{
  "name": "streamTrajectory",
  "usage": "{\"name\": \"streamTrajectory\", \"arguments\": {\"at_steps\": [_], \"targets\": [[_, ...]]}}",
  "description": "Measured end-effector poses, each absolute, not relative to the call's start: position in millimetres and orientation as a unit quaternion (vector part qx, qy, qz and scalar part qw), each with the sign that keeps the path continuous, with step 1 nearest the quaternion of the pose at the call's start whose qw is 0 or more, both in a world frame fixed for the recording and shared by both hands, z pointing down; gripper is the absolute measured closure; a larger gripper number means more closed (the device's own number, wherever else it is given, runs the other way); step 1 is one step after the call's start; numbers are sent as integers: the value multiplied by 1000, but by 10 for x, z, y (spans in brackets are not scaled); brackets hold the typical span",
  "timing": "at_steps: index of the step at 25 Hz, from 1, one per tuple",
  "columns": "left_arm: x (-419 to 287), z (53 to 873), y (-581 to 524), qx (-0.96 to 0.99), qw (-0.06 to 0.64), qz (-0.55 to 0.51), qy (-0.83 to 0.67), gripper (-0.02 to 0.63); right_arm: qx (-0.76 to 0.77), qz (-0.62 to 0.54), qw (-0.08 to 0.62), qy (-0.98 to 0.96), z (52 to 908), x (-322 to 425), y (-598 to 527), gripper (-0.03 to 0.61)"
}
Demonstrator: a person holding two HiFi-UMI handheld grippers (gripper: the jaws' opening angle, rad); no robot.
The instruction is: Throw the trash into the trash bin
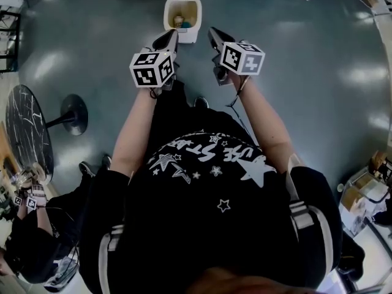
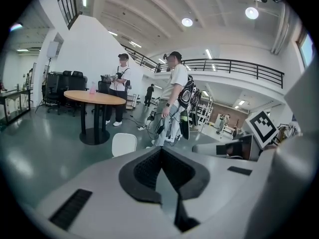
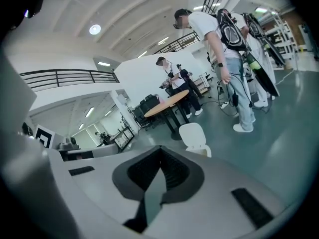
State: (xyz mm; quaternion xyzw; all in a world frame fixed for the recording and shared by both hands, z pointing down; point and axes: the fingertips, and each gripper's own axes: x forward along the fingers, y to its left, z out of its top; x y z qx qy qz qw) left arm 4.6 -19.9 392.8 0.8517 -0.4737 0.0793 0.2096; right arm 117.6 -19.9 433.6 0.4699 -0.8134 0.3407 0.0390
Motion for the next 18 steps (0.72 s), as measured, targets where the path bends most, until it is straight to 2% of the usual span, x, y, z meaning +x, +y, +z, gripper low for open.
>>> {"name": "streamTrajectory", "arguments": {"at_steps": [18], "targets": [[84, 3937, 54, 850, 219, 65, -476, 603, 452, 263, 69, -850, 4002, 1111, 81, 572]]}}
